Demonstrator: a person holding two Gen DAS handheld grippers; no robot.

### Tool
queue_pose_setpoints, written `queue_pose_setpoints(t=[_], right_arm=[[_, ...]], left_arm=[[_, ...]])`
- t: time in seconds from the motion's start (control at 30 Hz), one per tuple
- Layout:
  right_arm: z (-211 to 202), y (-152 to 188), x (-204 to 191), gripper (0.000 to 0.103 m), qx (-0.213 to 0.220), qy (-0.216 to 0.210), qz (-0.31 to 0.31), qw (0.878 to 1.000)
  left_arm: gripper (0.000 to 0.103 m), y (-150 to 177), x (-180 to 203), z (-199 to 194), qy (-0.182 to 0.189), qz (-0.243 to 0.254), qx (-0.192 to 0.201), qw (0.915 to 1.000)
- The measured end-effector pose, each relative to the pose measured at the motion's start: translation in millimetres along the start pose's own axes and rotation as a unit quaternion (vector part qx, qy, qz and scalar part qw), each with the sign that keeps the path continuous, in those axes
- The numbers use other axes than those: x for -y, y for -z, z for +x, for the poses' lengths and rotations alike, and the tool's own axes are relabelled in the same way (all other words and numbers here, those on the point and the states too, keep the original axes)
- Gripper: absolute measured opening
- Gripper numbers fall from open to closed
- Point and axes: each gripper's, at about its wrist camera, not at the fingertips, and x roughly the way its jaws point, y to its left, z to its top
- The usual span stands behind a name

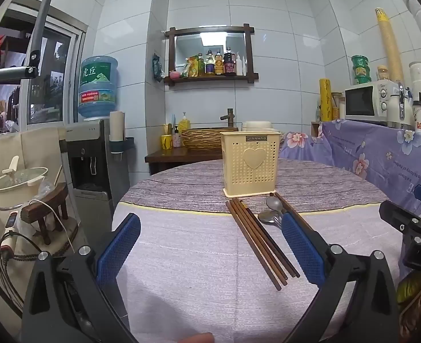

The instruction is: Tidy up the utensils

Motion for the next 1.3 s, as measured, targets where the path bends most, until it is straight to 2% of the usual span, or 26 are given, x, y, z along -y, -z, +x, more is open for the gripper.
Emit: queue_pose_setpoints(t=[1.3], right_arm=[[-2.6,-1.0,-2.7,0.098,0.003,0.000,-0.001,1.000]], left_arm=[[0.098,1.8,0.9,1.4,-0.002,0.004,0.009,1.0000]])
